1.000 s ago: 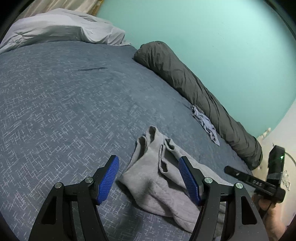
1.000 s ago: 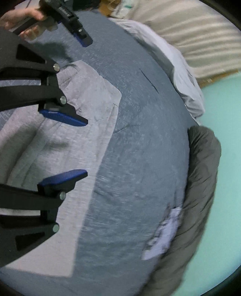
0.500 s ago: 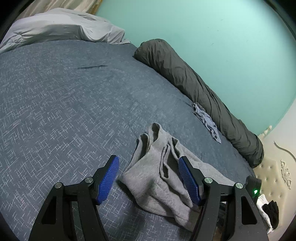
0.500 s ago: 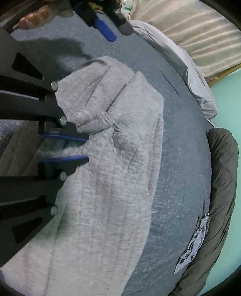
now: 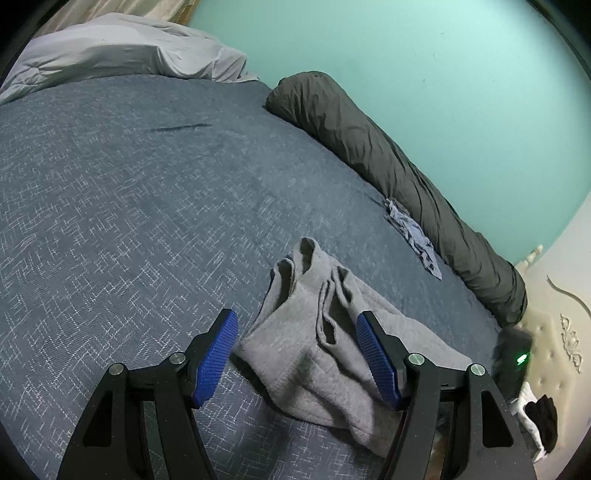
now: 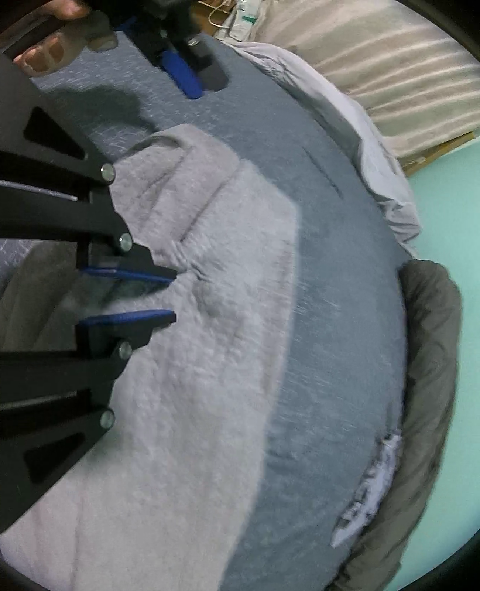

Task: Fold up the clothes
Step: 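Press the folded hoodie flat with the right gripper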

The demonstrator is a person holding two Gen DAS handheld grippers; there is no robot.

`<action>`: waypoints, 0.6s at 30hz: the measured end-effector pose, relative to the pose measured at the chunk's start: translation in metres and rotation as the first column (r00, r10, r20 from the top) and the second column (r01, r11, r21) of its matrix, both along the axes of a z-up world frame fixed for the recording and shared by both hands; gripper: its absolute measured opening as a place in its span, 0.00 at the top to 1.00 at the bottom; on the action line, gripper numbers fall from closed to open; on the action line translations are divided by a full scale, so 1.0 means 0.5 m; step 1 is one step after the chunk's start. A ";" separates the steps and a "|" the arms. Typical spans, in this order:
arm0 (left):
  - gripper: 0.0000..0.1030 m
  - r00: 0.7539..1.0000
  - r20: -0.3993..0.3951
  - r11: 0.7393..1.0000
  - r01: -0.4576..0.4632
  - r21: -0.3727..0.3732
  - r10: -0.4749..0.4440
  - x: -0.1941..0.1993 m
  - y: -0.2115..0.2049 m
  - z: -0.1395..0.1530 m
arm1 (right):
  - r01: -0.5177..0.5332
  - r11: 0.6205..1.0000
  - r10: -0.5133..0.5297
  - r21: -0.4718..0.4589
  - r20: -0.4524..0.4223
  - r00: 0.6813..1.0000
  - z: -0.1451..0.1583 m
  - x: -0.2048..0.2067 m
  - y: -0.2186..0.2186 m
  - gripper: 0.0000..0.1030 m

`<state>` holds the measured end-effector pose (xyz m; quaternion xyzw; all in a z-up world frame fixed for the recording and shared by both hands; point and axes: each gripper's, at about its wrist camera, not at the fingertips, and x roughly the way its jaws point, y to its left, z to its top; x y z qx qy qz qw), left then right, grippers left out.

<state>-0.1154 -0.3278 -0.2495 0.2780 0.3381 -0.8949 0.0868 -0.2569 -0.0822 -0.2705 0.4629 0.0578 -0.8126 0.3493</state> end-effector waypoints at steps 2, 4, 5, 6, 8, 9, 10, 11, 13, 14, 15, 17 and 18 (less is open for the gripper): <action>0.31 1.000 0.001 1.000 -0.002 0.003 0.002 0.000 -0.002 -0.002 | 0.009 1.000 -0.009 0.001 0.016 1.000 -0.020 0.005 0.000 0.87; 0.31 1.000 0.003 1.000 -0.004 0.003 0.004 0.000 -0.003 -0.002 | 0.010 1.000 -0.010 -0.004 0.014 1.000 -0.016 0.007 0.003 0.87; 0.31 1.000 0.003 1.000 -0.005 0.004 0.005 0.000 -0.004 -0.002 | 0.011 1.000 -0.011 -0.006 0.013 1.000 -0.014 0.008 0.004 0.87; 0.31 1.000 0.003 1.000 -0.004 0.005 0.004 0.000 -0.004 -0.002 | 0.012 1.000 -0.012 -0.009 0.012 1.000 -0.012 0.009 0.006 0.87; 0.31 1.000 0.001 1.000 -0.005 0.007 0.005 0.001 -0.004 -0.001 | 0.017 0.999 -0.017 -0.028 0.003 1.000 -0.001 0.010 0.014 0.88; 0.31 1.000 0.000 1.000 -0.007 0.008 0.007 0.002 -0.005 -0.001 | 0.025 0.998 -0.026 -0.057 -0.012 1.000 0.012 0.009 0.026 0.88; 0.31 1.000 -0.003 1.000 -0.012 0.010 0.012 0.003 -0.007 -0.001 | 0.033 0.996 -0.035 -0.087 -0.026 0.999 0.026 0.009 0.038 0.88; 0.31 1.000 -0.004 1.000 -0.016 0.014 0.016 0.003 -0.009 -0.001 | 0.040 0.994 -0.045 -0.106 -0.037 0.998 0.036 0.008 0.046 0.88; 0.31 1.000 -0.006 1.000 -0.013 0.018 0.013 0.003 -0.007 -0.001 | 0.046 0.992 -0.051 -0.115 -0.036 0.998 0.038 0.004 0.051 0.88; 0.31 1.000 -0.006 1.000 -0.012 0.020 0.012 0.003 -0.007 -0.001 | 0.047 0.993 -0.051 -0.112 -0.027 0.998 0.034 0.001 0.050 0.88; 0.31 1.000 -0.003 1.000 -0.007 0.015 0.007 0.003 -0.004 -0.002 | 0.046 0.994 -0.048 -0.099 -0.015 0.999 0.027 -0.001 0.047 0.88; 0.31 1.000 0.001 1.000 -0.004 0.014 0.004 0.002 -0.003 -0.004 | 0.036 0.998 -0.035 -0.051 0.016 0.999 0.003 0.000 0.036 0.88; 0.31 1.000 0.001 1.000 -0.005 0.018 0.005 0.002 -0.003 -0.005 | 0.026 0.999 -0.025 -0.021 0.031 0.999 -0.014 0.003 0.031 0.88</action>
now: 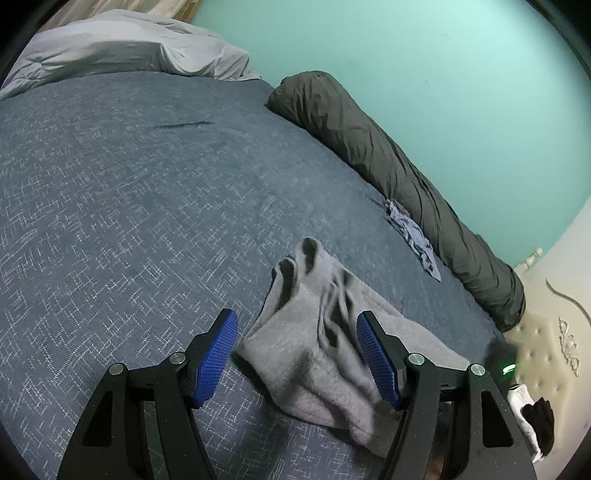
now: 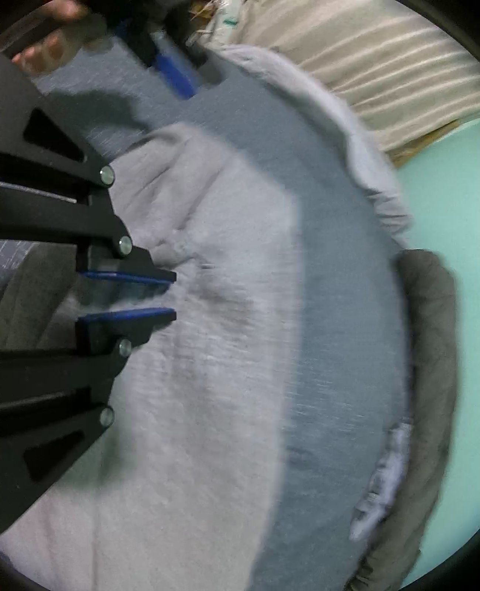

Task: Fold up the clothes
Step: 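Press the folded hoodie flat with the right gripper, then grasp the folded grey hoodie bundle with the left gripper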

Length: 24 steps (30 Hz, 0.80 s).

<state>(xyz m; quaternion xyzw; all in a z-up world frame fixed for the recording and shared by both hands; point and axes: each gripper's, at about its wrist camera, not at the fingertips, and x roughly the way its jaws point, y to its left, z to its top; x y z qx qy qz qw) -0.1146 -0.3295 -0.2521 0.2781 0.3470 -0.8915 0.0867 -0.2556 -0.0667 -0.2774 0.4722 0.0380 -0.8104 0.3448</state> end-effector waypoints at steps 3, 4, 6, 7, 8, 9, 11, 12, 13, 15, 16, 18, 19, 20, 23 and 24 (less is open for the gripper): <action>0.31 1.000 0.002 1.000 0.001 0.001 -0.001 0.000 -0.001 -0.002 | -0.006 1.000 0.006 -0.003 -0.018 1.000 0.012 0.010 0.012 0.88; 0.31 1.000 0.005 1.000 0.002 0.001 -0.002 0.000 -0.002 -0.003 | 0.011 1.000 -0.011 -0.026 -0.018 1.000 0.028 0.010 0.030 0.88; 0.31 1.000 0.002 1.000 0.002 0.002 -0.002 0.001 -0.002 -0.002 | 0.052 0.997 -0.055 -0.057 -0.053 0.997 0.061 0.010 0.069 0.88; 0.31 1.000 0.000 1.000 0.003 0.003 -0.003 0.002 -0.001 -0.002 | 0.074 0.995 -0.079 -0.067 -0.070 0.994 0.074 0.010 0.096 0.88; 0.31 1.000 -0.001 1.000 0.003 0.004 -0.003 0.003 -0.001 -0.001 | 0.103 0.991 -0.110 -0.080 -0.078 0.991 0.085 0.008 0.128 0.88; 0.31 1.000 -0.002 1.000 0.004 0.006 -0.004 0.003 0.001 -0.001 | 0.131 0.988 -0.138 -0.087 -0.076 0.987 0.091 0.004 0.154 0.88; 0.31 1.000 0.006 1.000 0.007 0.007 -0.007 0.002 0.006 0.000 | 0.185 0.980 -0.189 -0.074 -0.061 0.980 0.087 0.000 0.201 0.88; 0.31 1.000 0.006 1.000 0.012 0.010 -0.012 0.001 0.009 0.001 | 0.202 0.977 -0.206 -0.062 -0.053 0.977 0.078 0.000 0.221 0.88; 0.31 1.000 0.006 1.000 0.016 0.012 -0.016 0.000 0.012 0.002 | 0.215 0.975 -0.217 -0.050 -0.047 0.975 0.069 0.000 0.231 0.88; 0.31 1.000 0.009 1.000 0.024 0.005 -0.024 -0.001 0.019 0.003 | 0.224 0.975 -0.224 -0.016 -0.030 0.974 0.041 0.002 0.247 0.88; 0.31 1.000 0.012 1.000 0.027 0.000 -0.027 -0.002 0.022 0.003 | 0.221 0.975 -0.221 -0.001 -0.019 0.975 0.027 0.006 0.249 0.88; 0.31 0.999 0.022 0.999 0.032 -0.002 -0.032 -0.004 0.024 -0.001 | 0.207 0.978 -0.206 0.028 -0.021 0.978 -0.002 0.012 0.246 0.88; 0.31 0.999 0.027 0.999 0.034 -0.003 -0.034 -0.005 0.024 -0.003 | 0.203 0.979 -0.202 0.035 -0.031 0.979 -0.012 0.017 0.246 0.88; 0.31 0.999 0.033 1.000 0.032 -0.001 -0.031 -0.005 0.023 -0.006 | 0.208 0.978 -0.207 0.031 -0.041 0.978 -0.015 0.022 0.246 0.88; 0.31 0.998 0.051 1.000 0.030 0.005 -0.030 -0.007 0.022 -0.013 | 0.219 0.975 -0.217 0.026 -0.055 0.975 -0.023 0.029 0.246 0.88; 0.31 0.998 0.058 0.999 0.033 0.007 -0.034 -0.009 0.023 -0.015 | 0.210 0.977 -0.208 0.033 -0.065 0.976 -0.022 0.030 0.244 0.88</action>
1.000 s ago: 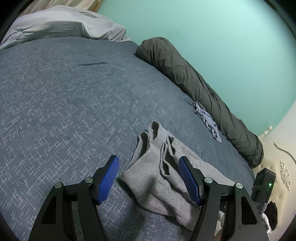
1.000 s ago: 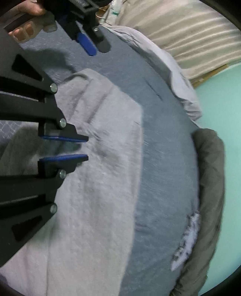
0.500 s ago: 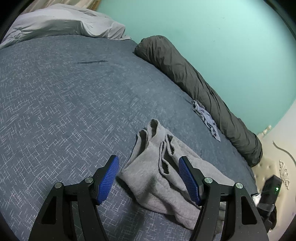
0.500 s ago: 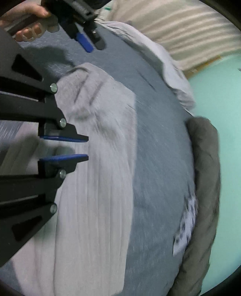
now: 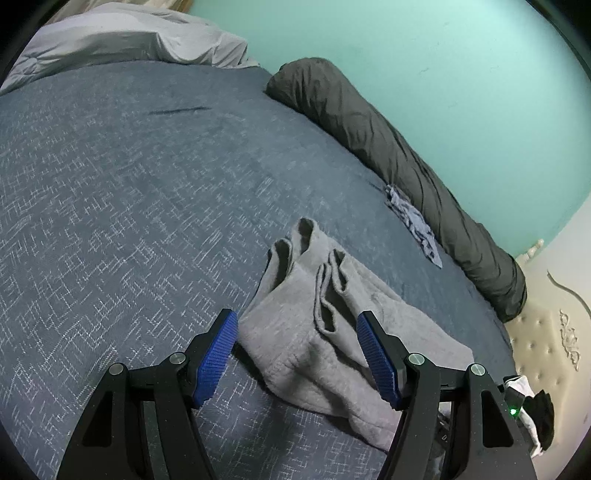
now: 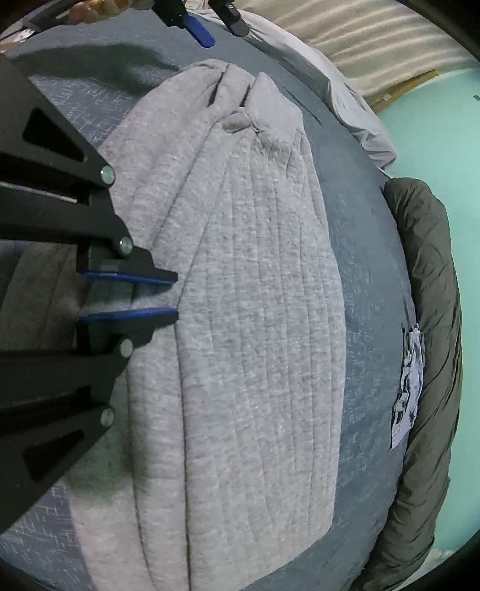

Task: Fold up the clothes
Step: 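Grasp the folded grey hoodie bundle with the left gripper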

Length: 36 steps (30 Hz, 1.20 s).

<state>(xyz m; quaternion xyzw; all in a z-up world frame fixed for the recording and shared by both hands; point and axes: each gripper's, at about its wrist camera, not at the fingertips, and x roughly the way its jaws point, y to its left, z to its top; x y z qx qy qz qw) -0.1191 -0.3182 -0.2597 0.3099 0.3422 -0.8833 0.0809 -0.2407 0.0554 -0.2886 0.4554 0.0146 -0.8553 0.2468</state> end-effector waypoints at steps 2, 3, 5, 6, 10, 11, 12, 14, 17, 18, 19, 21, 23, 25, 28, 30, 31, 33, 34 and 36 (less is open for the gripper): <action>0.31 1.000 0.014 1.000 0.008 0.006 -0.008 -0.002 0.002 -0.007 | -0.013 1.000 0.014 0.017 -0.007 1.000 0.010 0.002 -0.002 0.89; 0.31 1.000 0.026 1.000 0.010 0.012 -0.011 -0.002 0.002 -0.012 | -0.011 1.000 0.011 0.015 -0.010 1.000 0.016 0.004 0.000 0.89; 0.31 0.999 0.050 1.000 0.014 0.026 -0.015 -0.004 0.003 -0.025 | -0.010 1.000 0.011 0.017 -0.011 1.000 0.020 0.006 0.000 0.89; 0.31 0.998 0.061 0.999 0.013 0.038 -0.016 -0.002 0.003 -0.031 | -0.019 0.999 0.019 0.028 -0.005 1.000 0.009 0.006 -0.003 0.89; 0.19 0.996 0.087 0.996 0.022 0.083 -0.030 -0.002 0.002 -0.052 | -0.026 1.000 0.027 -0.017 0.045 0.999 0.018 -0.009 0.017 0.89; 0.19 0.995 0.096 0.996 0.022 0.089 -0.031 -0.003 0.002 -0.057 | -0.015 0.999 0.018 -0.048 0.059 0.998 0.028 -0.011 0.030 0.89; 0.19 0.995 0.098 0.993 0.021 0.114 -0.032 -0.003 0.001 -0.063 | -0.002 0.998 0.006 -0.069 0.063 0.998 0.039 -0.009 0.043 0.89; 0.17 0.995 0.087 0.984 0.021 0.178 -0.037 -0.005 -0.001 -0.076 | 0.019 0.996 -0.015 -0.089 0.049 0.999 0.056 0.007 0.068 0.89; 0.13 0.995 0.085 0.977 0.034 0.209 -0.053 -0.011 0.014 -0.086 | 0.041 0.992 -0.034 -0.123 0.058 0.998 0.061 0.036 0.113 0.89; 0.11 0.995 0.080 0.975 0.034 0.221 -0.053 -0.013 0.018 -0.089 | 0.048 0.990 -0.039 -0.135 0.067 0.997 0.060 0.044 0.127 0.89; 0.10 0.996 0.076 0.972 0.034 0.234 -0.053 -0.016 0.023 -0.092 | 0.055 0.987 -0.044 -0.149 0.076 0.996 0.059 0.053 0.138 0.89; 0.06 0.996 0.072 0.966 0.025 0.256 -0.045 -0.021 0.029 -0.098 | 0.068 0.984 -0.054 -0.166 0.085 0.995 0.055 0.066 0.154 0.89; 0.06 0.997 0.075 0.963 0.005 0.271 -0.026 -0.027 0.030 -0.104 | 0.076 0.983 -0.061 -0.170 0.091 0.994 0.048 0.078 0.170 0.89; 0.06 0.997 0.077 0.960 -0.018 0.280 -0.004 -0.032 0.028 -0.109 | 0.079 0.982 -0.063 -0.170 0.098 0.993 0.041 0.080 0.183 0.89; 0.06 0.997 0.073 0.956 -0.046 0.291 0.026 -0.042 0.024 -0.114 | 0.077 0.981 -0.060 -0.176 0.099 0.993 0.042 0.078 0.196 0.89; 0.06 0.997 0.067 0.953 -0.061 0.297 0.043 -0.051 0.022 -0.114 | 0.073 0.981 -0.057 -0.181 0.094 0.994 0.047 0.075 0.199 0.89; 0.06 0.996 0.070 0.952 -0.068 0.297 0.049 -0.058 0.022 -0.117 | 0.072 0.980 -0.056 -0.184 0.091 0.994 0.050 0.073 0.202 0.89; 0.06 0.995 0.076 0.951 -0.081 0.297 0.061 -0.071 0.021 -0.121 | 0.071 0.979 -0.056 -0.189 0.086 0.995 0.056 0.070 0.208 0.89; 0.06 0.995 0.077 0.951 -0.087 0.297 0.067 -0.078 0.022 -0.125 | 0.072 0.979 -0.056 -0.191 0.083 0.995 0.059 0.068 0.210 0.89; 0.06 0.995 0.075 0.953 -0.090 0.291 0.071 -0.088 0.024 -0.126 | 0.073 0.978 -0.058 -0.197 0.079 0.995 0.065 0.064 0.214 0.89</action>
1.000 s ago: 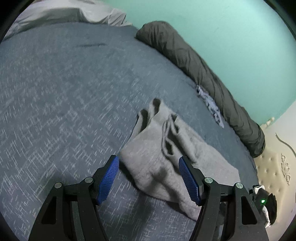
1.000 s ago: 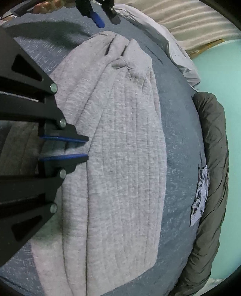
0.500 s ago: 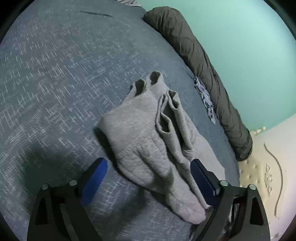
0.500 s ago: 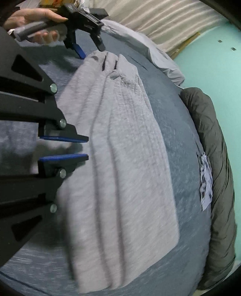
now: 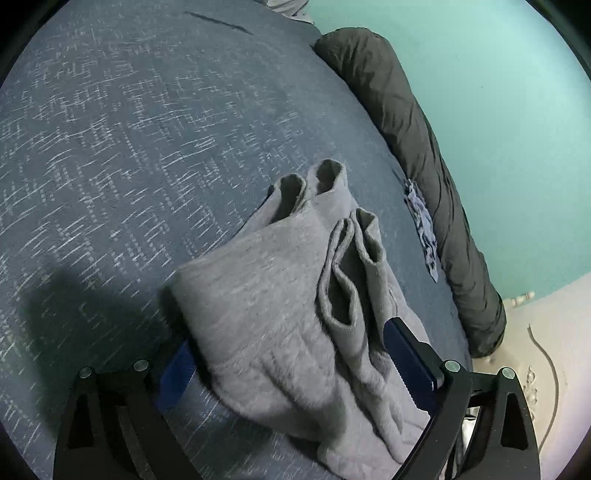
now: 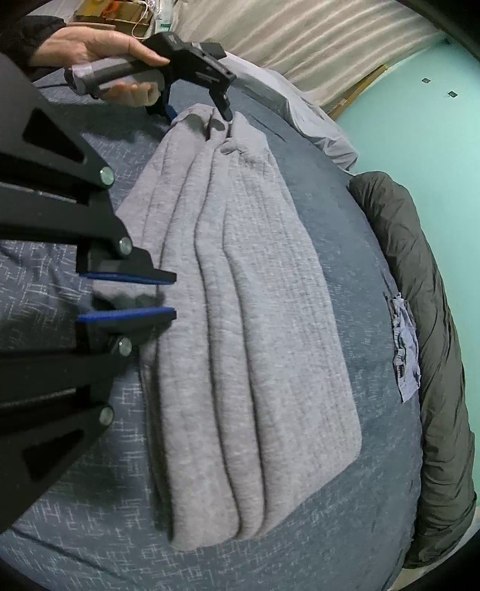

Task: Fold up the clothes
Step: 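Grasp the folded grey hoodie bundle with the left gripper, then lift the hoodie bundle with the left gripper onto the folded grey blanket and release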

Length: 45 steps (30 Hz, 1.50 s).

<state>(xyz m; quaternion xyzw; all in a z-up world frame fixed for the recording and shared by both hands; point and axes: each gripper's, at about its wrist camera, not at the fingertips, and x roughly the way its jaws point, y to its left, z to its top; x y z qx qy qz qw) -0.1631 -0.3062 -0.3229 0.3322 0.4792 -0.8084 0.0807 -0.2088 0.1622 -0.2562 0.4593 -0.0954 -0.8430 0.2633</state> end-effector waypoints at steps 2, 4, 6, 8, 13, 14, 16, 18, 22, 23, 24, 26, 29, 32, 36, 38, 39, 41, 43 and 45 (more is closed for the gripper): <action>0.06 1.000 -0.011 1.000 -0.002 -0.002 0.002 -0.010 0.002 0.000 | 0.003 1.000 -0.003 -0.002 -0.007 1.000 0.006 -0.003 0.006 0.89; 0.06 1.000 -0.020 1.000 -0.011 -0.003 0.011 -0.017 0.005 0.001 | 0.003 1.000 -0.003 0.000 -0.011 1.000 0.009 -0.006 0.011 0.89; 0.06 1.000 -0.022 1.000 -0.014 -0.008 0.014 -0.026 0.007 0.001 | 0.005 1.000 -0.005 0.003 -0.013 1.000 0.011 -0.007 0.019 0.89; 0.06 1.000 -0.024 1.000 -0.016 -0.012 0.016 -0.035 0.009 0.001 | 0.008 1.000 -0.008 0.005 -0.011 1.000 0.010 -0.008 0.026 0.89; 0.32 0.999 -0.017 0.999 -0.038 -0.027 0.037 -0.042 0.007 0.002 | 0.014 1.000 -0.014 0.006 -0.014 1.000 0.007 -0.010 0.045 0.89; 0.38 0.999 -0.022 0.999 -0.034 -0.028 0.033 -0.043 0.006 0.002 | 0.016 1.000 -0.016 0.006 -0.016 1.000 0.007 -0.010 0.049 0.89; 0.43 0.999 -0.040 0.999 -0.024 -0.025 0.023 -0.036 0.003 0.005 | 0.019 1.000 -0.019 0.004 -0.021 1.000 0.006 -0.008 0.058 0.89; 0.57 0.998 -0.056 1.000 -0.014 -0.028 0.012 -0.029 0.001 0.010 | 0.024 1.000 -0.024 0.000 -0.024 0.999 0.006 -0.007 0.068 0.89; 0.71 0.996 -0.090 0.998 0.010 -0.063 -0.016 -0.029 0.013 0.030 | 0.036 0.999 -0.036 -0.009 -0.035 0.999 0.006 -0.004 0.094 0.89; 0.72 0.995 -0.099 0.998 0.013 -0.069 -0.020 -0.029 0.017 0.035 | 0.040 0.999 -0.041 -0.012 -0.042 0.998 0.006 -0.002 0.104 0.89; 0.73 0.994 -0.111 0.997 0.014 -0.077 -0.023 -0.028 0.021 0.042 | 0.045 0.999 -0.046 -0.017 -0.047 0.998 0.007 -0.002 0.114 0.89; 0.74 0.990 -0.135 0.995 0.017 -0.094 -0.029 -0.026 0.027 0.057 | 0.062 0.998 -0.063 -0.031 -0.054 0.997 0.005 0.001 0.141 0.89; 0.74 0.986 -0.163 0.993 0.017 -0.119 -0.036 -0.020 0.041 0.079 | 0.091 0.994 -0.094 -0.056 -0.059 0.994 0.000 0.004 0.187 0.89; 0.75 0.981 -0.188 0.990 0.014 -0.141 -0.041 -0.015 0.056 0.101 | 0.124 0.989 -0.128 -0.085 -0.049 0.991 -0.011 0.003 0.235 0.89; 0.76 0.973 -0.220 0.982 0.030 -0.188 -0.072 -0.008 0.088 0.145 | 0.170 0.980 -0.178 -0.105 -0.073 0.981 -0.016 0.006 0.291 0.89; 0.76 0.968 -0.231 0.972 0.042 -0.231 -0.097 -0.007 0.111 0.169 | 0.192 0.974 -0.203 -0.120 -0.086 0.975 -0.021 0.009 0.318 0.89; 0.76 0.966 -0.237 0.969 0.046 -0.243 -0.106 -0.010 0.123 0.181 | 0.201 0.971 -0.213 -0.130 -0.084 0.974 -0.024 0.008 0.331 0.89; 0.76 0.960 -0.250 0.962 0.055 -0.266 -0.124 -0.016 0.148 0.206 | 0.218 0.963 -0.229 -0.157 -0.061 0.971 -0.031 0.001 0.354 0.89; 0.76 0.955 -0.257 0.954 0.069 -0.292 -0.148 -0.028 0.181 0.233 | 0.227 0.958 -0.240 -0.176 -0.056 0.969 -0.032 -0.001 0.367 0.89; 0.76 0.949 -0.259 0.941 0.089 -0.328 -0.180 -0.043 0.221 0.262 | 0.229 0.955 -0.243 -0.191 -0.051 0.969 -0.030 -0.002 0.379 0.89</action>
